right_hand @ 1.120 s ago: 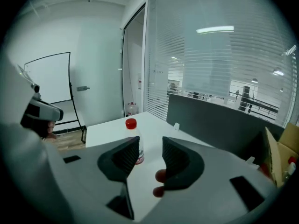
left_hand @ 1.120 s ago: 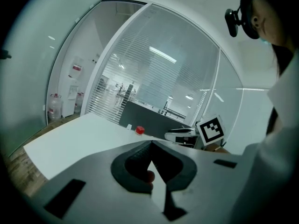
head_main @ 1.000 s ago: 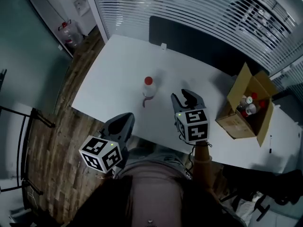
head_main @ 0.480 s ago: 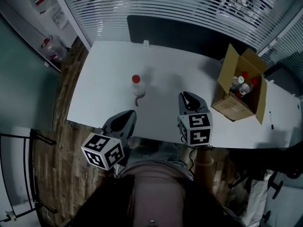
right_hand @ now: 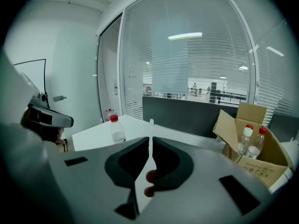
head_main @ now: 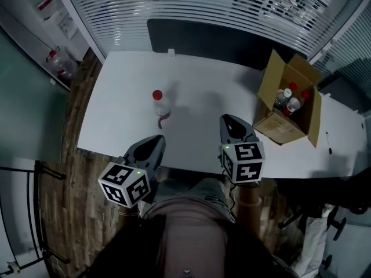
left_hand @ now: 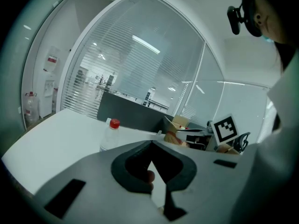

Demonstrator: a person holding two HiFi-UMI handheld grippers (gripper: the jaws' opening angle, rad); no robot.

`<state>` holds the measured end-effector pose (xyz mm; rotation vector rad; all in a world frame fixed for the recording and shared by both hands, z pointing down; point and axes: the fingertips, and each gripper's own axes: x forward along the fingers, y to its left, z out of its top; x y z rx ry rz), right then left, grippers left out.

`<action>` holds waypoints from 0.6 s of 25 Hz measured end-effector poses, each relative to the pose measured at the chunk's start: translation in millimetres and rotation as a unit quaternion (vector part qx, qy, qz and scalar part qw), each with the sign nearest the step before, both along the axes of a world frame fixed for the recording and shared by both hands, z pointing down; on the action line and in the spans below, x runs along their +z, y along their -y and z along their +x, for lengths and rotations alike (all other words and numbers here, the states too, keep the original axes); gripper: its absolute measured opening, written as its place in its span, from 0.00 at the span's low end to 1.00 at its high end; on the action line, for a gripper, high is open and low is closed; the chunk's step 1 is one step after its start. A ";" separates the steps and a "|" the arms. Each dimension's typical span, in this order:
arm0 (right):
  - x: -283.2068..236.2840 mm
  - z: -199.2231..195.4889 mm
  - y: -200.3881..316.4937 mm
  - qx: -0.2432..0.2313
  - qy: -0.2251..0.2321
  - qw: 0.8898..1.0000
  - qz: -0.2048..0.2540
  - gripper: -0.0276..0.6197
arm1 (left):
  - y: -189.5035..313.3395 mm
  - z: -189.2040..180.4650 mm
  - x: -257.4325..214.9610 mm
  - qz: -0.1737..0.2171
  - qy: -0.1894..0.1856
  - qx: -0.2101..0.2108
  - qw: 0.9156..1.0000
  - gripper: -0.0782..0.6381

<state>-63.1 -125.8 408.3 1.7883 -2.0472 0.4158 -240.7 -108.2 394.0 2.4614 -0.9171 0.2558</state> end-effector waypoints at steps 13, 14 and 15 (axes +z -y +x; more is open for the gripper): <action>-10.5 45.8 -29.8 -0.058 -0.005 0.998 0.003 0.11 | -25.6 57.0 -0.4 0.000 0.009 -0.047 0.999 0.12; -11.9 50.7 -32.2 -0.063 -0.007 0.998 0.004 0.11 | -28.6 62.8 -0.9 0.000 0.008 -0.049 0.999 0.12; -13.5 56.5 -34.9 -0.065 -0.009 0.998 0.006 0.11 | -31.9 69.1 -1.1 0.000 0.008 -0.050 0.999 0.12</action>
